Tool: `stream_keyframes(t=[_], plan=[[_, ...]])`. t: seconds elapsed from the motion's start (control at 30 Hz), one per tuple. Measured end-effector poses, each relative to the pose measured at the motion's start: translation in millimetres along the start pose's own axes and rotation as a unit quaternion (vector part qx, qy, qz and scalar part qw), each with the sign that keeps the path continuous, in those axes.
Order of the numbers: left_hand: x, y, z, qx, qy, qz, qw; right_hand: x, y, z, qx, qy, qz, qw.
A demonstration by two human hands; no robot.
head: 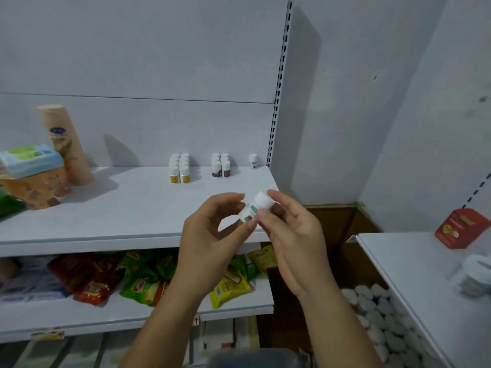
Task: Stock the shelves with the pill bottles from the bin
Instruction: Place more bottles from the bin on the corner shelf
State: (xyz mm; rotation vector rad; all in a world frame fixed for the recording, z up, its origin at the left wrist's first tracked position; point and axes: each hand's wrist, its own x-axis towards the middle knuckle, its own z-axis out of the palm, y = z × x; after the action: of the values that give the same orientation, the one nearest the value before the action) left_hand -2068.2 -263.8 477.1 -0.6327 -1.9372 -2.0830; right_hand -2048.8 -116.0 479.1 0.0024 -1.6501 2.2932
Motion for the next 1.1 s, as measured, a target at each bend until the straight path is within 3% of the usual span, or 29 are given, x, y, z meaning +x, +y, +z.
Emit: stream_keyframes(t=[0.13,0.27,0.43,0.57,0.77,1.1], plan=[[49.3,-43.4,-10.5,0.064,-0.011,0.015,0.998,50.3,28.4,16.8,-0.128,0.038,-0.041,0.99],[107.5,-95.3,-17.9,0.205,-0.039,0.048,0.977,116.2,48.8,16.1,-0.273,0.047,-0.054,0.959],[160.3,-153.1,-22.6,0.476,-0.123,0.056,0.869,205.1,82.0,-0.2,-0.35,0.068,-0.025,0.934],[184.4,-184.5,-27.3,0.55,-0.151,0.052,0.82,265.6,118.3,-16.5,-0.425,0.068,-0.002,0.903],[190.7,-209.2,-34.2,0.551,-0.121,0.019,0.826,326.9,153.6,-25.4,-0.484,0.083,-0.016,0.871],[189.8,-218.4,-31.6,0.545,-0.124,0.034,0.828,357.0,174.6,-25.5,-0.481,0.118,-0.026,0.868]])
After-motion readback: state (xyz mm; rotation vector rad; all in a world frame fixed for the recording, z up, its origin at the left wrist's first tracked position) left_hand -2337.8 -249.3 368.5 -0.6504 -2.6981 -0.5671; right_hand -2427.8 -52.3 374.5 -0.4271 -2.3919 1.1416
